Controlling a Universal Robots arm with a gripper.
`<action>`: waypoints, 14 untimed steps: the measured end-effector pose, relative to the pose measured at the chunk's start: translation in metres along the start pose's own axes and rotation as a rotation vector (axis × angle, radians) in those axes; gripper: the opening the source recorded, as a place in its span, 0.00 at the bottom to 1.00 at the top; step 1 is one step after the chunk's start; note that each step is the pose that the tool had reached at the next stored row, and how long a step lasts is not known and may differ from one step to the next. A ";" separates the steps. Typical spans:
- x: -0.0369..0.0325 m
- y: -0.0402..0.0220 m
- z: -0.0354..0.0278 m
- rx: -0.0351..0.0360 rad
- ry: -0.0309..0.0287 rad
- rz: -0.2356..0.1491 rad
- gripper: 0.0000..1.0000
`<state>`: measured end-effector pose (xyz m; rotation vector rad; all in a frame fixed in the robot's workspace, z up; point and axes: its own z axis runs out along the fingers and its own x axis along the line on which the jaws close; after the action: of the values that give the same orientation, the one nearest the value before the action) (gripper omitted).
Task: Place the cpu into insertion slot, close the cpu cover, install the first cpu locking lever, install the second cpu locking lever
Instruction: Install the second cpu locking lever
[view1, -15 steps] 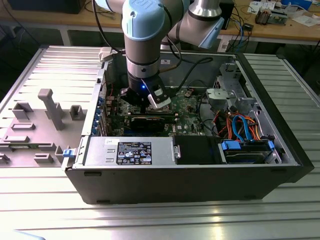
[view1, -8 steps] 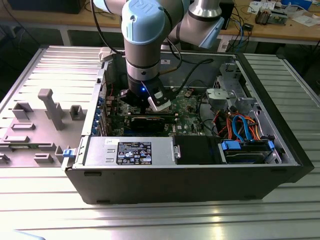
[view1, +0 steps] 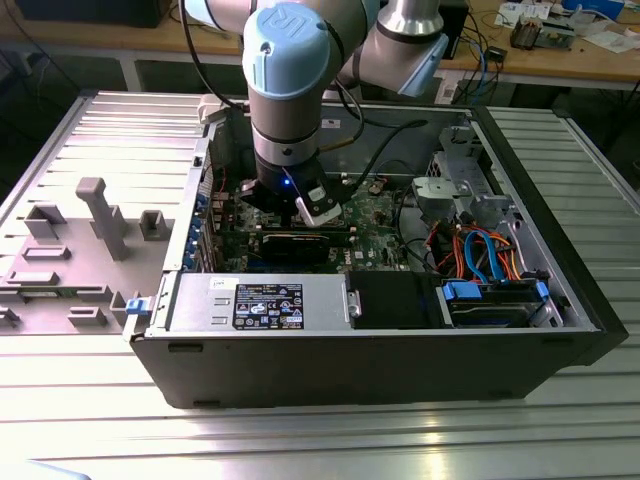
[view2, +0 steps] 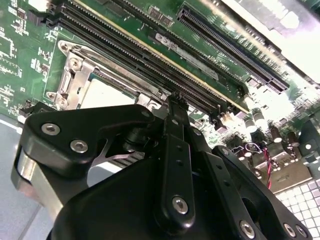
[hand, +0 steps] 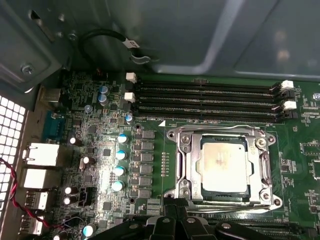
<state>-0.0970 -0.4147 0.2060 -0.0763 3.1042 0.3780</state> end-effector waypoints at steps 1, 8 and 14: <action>0.0000 -0.0003 0.0008 -0.0056 -0.0003 0.000 0.11; 0.0000 -0.0003 0.0008 -0.0071 -0.0004 0.000 0.11; 0.0000 -0.0003 0.0008 -0.0072 -0.0004 0.000 0.11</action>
<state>-0.0970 -0.4148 0.2051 -0.0763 3.1026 0.3892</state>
